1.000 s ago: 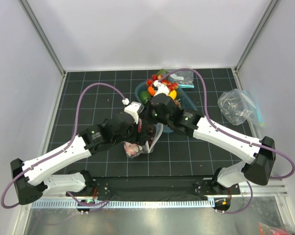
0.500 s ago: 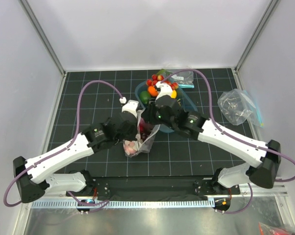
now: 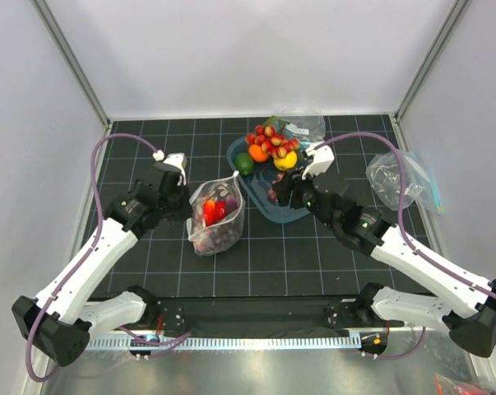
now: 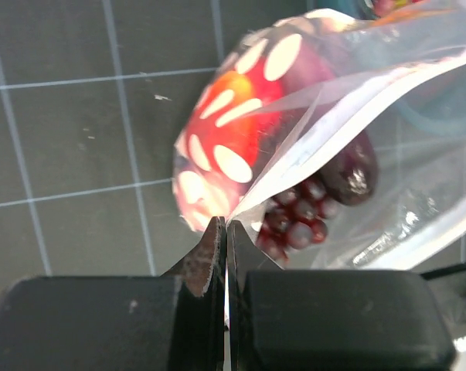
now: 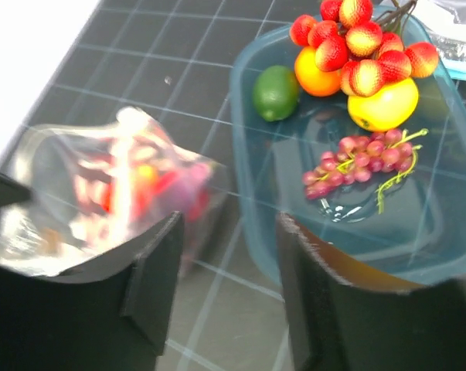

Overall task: Place the food in the zip-top bag and seal the zipper
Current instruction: Zip the zipper food storage bag at the center of the board.

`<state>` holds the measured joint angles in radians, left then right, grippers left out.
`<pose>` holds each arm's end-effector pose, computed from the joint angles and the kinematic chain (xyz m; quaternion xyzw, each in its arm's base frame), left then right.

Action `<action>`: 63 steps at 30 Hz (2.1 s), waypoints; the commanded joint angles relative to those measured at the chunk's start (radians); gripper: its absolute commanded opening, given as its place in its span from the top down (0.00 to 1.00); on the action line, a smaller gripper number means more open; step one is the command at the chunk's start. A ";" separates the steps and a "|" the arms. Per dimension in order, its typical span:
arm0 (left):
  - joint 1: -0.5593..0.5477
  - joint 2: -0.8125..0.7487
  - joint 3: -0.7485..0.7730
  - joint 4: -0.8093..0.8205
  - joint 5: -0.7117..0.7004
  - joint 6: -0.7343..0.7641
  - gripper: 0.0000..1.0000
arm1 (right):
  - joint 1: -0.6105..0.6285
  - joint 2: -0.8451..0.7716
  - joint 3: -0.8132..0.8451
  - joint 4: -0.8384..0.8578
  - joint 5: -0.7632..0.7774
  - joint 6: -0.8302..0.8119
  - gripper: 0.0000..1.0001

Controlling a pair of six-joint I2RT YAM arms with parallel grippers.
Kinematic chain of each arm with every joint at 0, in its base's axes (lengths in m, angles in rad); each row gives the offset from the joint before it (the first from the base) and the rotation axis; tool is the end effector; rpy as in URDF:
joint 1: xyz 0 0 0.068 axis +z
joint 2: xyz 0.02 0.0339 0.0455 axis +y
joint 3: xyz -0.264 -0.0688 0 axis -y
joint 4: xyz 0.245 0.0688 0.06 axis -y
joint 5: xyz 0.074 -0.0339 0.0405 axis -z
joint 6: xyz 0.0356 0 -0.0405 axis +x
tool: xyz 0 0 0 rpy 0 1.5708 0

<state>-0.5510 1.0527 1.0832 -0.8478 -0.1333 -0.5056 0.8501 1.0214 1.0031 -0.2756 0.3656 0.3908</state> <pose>0.1789 -0.1044 0.3306 -0.0034 0.9281 -0.1315 0.3483 0.1619 0.1651 0.3631 -0.0743 0.7936 0.2219 0.5617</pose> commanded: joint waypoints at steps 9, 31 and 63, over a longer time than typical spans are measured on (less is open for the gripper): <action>0.145 0.139 0.035 0.016 0.087 0.170 1.00 | -0.241 0.127 -0.104 0.340 -0.725 -0.348 0.36; 0.146 0.098 -0.031 0.073 -0.006 0.276 0.99 | -0.306 0.609 0.114 0.783 -1.220 -0.426 0.27; 0.143 -0.097 0.001 0.130 0.129 0.251 0.56 | -0.137 0.343 -0.038 0.670 -0.963 -0.426 0.99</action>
<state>-0.4099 0.9981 1.0435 -0.7815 -0.0769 -0.2531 0.6689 1.4780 0.9607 0.4774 -0.7139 0.0307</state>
